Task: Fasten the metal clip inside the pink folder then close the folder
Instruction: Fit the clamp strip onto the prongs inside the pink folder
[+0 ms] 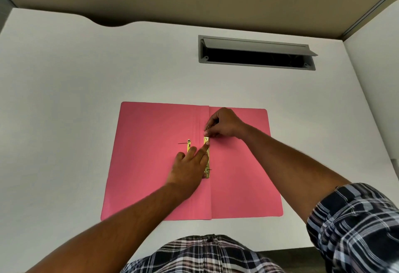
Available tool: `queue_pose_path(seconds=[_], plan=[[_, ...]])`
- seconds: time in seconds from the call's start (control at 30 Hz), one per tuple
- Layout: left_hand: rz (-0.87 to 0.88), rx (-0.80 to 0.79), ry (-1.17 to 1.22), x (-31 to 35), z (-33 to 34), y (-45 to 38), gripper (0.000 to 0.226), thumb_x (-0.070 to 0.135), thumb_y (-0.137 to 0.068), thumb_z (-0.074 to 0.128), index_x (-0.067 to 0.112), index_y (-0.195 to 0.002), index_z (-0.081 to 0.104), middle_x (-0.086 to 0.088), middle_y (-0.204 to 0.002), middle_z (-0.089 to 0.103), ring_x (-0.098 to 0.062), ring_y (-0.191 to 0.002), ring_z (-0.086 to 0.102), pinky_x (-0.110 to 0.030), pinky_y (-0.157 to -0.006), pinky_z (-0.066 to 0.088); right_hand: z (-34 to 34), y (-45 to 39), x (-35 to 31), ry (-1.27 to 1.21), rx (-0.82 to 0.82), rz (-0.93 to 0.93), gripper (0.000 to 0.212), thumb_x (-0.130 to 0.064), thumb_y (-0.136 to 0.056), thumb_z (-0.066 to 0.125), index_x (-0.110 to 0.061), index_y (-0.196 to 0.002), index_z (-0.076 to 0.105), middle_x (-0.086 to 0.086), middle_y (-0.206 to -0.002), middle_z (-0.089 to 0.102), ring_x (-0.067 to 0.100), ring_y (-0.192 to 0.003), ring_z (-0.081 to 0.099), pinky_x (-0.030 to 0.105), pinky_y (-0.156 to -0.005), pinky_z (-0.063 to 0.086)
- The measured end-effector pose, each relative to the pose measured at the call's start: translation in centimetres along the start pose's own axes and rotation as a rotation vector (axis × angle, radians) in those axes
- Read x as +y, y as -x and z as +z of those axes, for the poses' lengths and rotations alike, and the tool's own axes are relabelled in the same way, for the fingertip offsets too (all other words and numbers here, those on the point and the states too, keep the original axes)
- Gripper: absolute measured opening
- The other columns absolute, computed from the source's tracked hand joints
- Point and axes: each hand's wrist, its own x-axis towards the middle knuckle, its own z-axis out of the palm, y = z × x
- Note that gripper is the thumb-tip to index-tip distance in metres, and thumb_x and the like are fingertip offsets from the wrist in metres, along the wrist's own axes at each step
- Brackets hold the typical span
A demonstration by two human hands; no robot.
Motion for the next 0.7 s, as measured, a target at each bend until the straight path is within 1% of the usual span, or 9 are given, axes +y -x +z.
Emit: queue_pose_path(seconds=[0.07,0.13,0.23,0.37,0.47,0.57,0.63,0.7], plan=[[0.001,-0.009,0.007,0.0,-0.2,0.0,0.064,0.027,-0.093,0.059,0.010,-0.147,0.030,-0.009,-0.165,0.015,-0.034,-0.137,0.035,-0.046,-0.090,0.044,-0.1,0.2,0.0,-0.019,-0.008,0.014,0.013,0.001,-0.072,0.089,-0.002,-0.082,0.081,0.014,-0.083,0.081,0.029,-0.080,0.080,0.037,-0.072,0.067],[0.005,-0.011,0.012,0.1,-0.3,-0.1,0.065,0.023,-0.093,0.059,0.008,-0.148,0.028,-0.010,-0.164,0.016,-0.035,-0.136,0.034,-0.047,-0.090,0.044,-0.4,0.4,0.2,-0.034,-0.009,0.024,0.012,0.002,-0.074,0.088,-0.001,-0.082,0.081,0.014,-0.084,0.081,0.029,-0.081,0.080,0.037,-0.072,0.067],[0.020,-0.006,0.021,0.3,-0.6,-0.3,0.064,0.017,-0.093,0.058,0.008,-0.148,0.027,-0.010,-0.163,0.018,-0.034,-0.135,0.036,-0.047,-0.089,0.045,-0.8,1.0,0.6,-0.056,0.003,0.050,0.011,0.001,-0.075,0.088,-0.002,-0.082,0.081,0.014,-0.083,0.081,0.026,-0.079,0.080,0.032,-0.066,0.065],[0.044,-0.002,0.017,0.6,-0.6,-0.7,0.063,0.012,-0.092,0.056,0.007,-0.148,0.027,-0.011,-0.163,0.019,-0.035,-0.135,0.035,-0.048,-0.092,0.045,-1.1,1.7,1.2,-0.081,0.053,0.075,0.013,0.000,-0.077,0.087,0.000,-0.087,0.080,0.017,-0.086,0.080,0.026,-0.077,0.079,0.027,-0.062,0.062],[0.049,-0.007,0.014,0.6,-0.1,-0.7,0.066,0.018,-0.095,0.055,0.009,-0.151,0.022,-0.009,-0.165,0.015,-0.034,-0.142,0.029,-0.048,-0.098,0.042,-0.8,2.3,1.8,-0.123,0.129,0.060,0.014,0.000,-0.081,0.084,0.000,-0.095,0.079,0.018,-0.089,0.079,0.023,-0.074,0.076,0.030,-0.065,0.063],[0.044,0.000,0.037,0.5,0.6,-0.4,0.064,0.021,-0.098,0.050,0.012,-0.153,0.018,-0.006,-0.166,0.010,-0.033,-0.147,0.023,-0.048,-0.105,0.036,-0.3,2.9,2.3,-0.141,0.223,0.028,0.018,-0.001,-0.086,0.079,-0.002,-0.104,0.078,0.019,-0.091,0.078,0.020,-0.072,0.074,0.037,-0.074,0.065],[0.039,0.012,0.057,0.4,1.0,-0.2,0.062,0.025,-0.101,0.047,0.014,-0.154,0.017,-0.004,-0.167,0.006,-0.031,-0.149,0.020,-0.047,-0.108,0.032,0.5,3.4,2.7,-0.131,0.333,0.036,0.018,-0.001,-0.089,0.076,-0.004,-0.107,0.077,0.016,-0.093,0.078,0.021,-0.074,0.074,0.040,-0.078,0.065],[0.030,0.026,0.079,0.2,1.5,0.0,0.062,0.031,-0.102,0.044,0.017,-0.155,0.015,0.001,-0.167,0.003,-0.028,-0.151,0.017,-0.045,-0.111,0.029,1.7,4.3,2.9,-0.090,0.473,0.044,0.014,-0.004,-0.091,0.074,-0.008,-0.104,0.077,0.007,-0.094,0.077,0.017,-0.081,0.072,0.038,-0.083,0.064]])
